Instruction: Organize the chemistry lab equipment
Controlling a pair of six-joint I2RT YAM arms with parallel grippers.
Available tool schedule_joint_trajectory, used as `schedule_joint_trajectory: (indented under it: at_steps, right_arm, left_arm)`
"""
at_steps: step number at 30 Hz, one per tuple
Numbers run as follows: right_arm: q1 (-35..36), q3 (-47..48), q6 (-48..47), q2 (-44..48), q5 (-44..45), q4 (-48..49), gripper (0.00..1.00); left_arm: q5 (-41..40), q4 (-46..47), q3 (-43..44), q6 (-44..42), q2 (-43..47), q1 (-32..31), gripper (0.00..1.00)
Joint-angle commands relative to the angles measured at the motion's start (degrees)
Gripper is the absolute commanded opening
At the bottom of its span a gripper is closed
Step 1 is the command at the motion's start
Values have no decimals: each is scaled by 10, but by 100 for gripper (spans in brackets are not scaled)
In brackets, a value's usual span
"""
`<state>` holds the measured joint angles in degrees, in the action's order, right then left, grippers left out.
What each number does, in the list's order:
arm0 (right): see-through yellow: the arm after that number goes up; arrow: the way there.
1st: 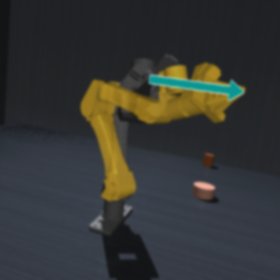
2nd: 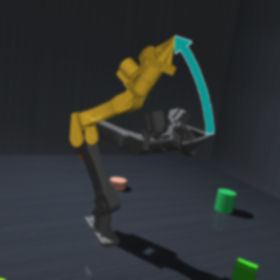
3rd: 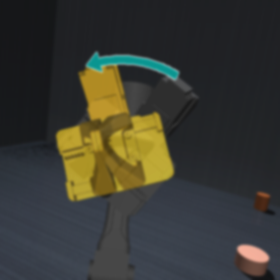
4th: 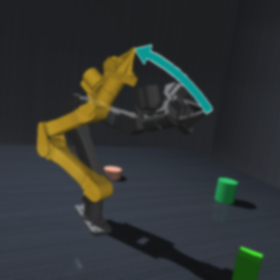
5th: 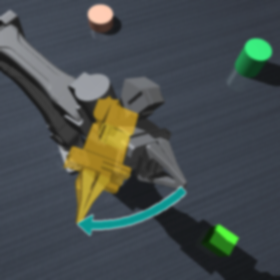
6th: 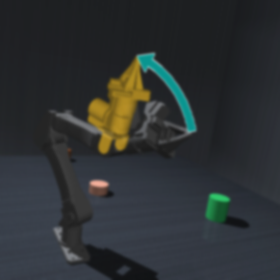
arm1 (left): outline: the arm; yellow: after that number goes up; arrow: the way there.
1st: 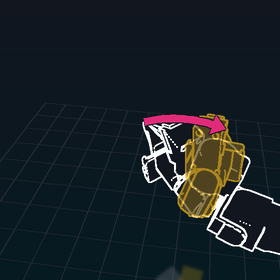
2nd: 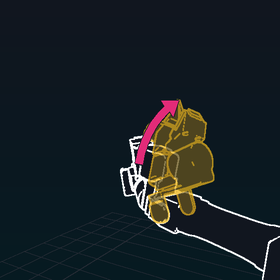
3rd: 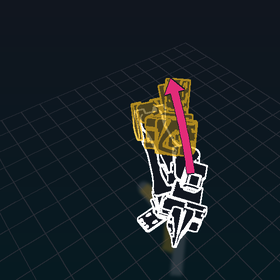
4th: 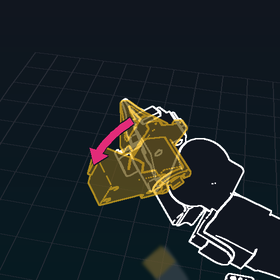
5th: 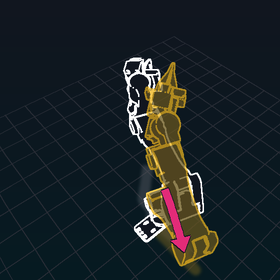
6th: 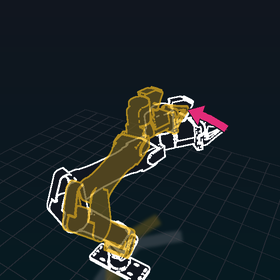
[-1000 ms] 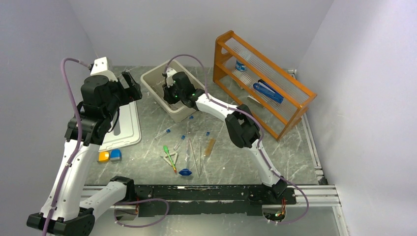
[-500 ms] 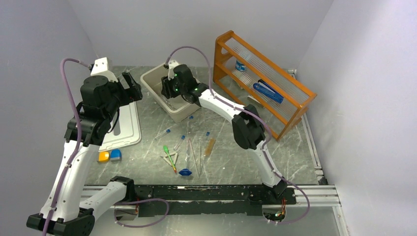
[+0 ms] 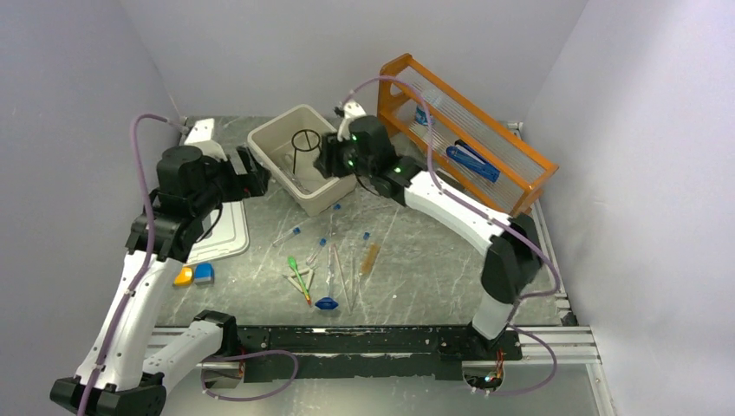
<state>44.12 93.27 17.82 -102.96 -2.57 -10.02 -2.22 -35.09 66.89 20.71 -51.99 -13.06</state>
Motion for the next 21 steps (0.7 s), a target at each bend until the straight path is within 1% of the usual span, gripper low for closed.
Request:
schedule_joint_trajectory:
  at_steps: [1,5,7,11,13,15,18,21]
  right_arm:
    - [1,-138,78,86,52,-47,51]
    - [2,-234,140,144,78,-85,49]
    - [7,-270,170,154,67,-94,45]
    - [44,-324,216,156,69,-82,39]
    - [62,-331,236,141,74,-86,35]
    - [80,-323,258,114,99,-106,31]
    - [106,-313,291,90,148,-133,28]
    - [118,-306,310,75,176,-152,28]
  left_arm:
    - [144,39,-48,-13,-6,2,96]
    - [161,70,-84,-2,-10,2,94]
    - [164,83,-96,4,-11,2,94]
    - [178,127,-124,26,-8,2,94]
    - [182,138,-131,36,-9,2,94]
    - [180,142,-134,40,-10,2,93]
    - [170,133,-128,35,-13,2,93]
    - [158,124,-122,29,-15,2,93]
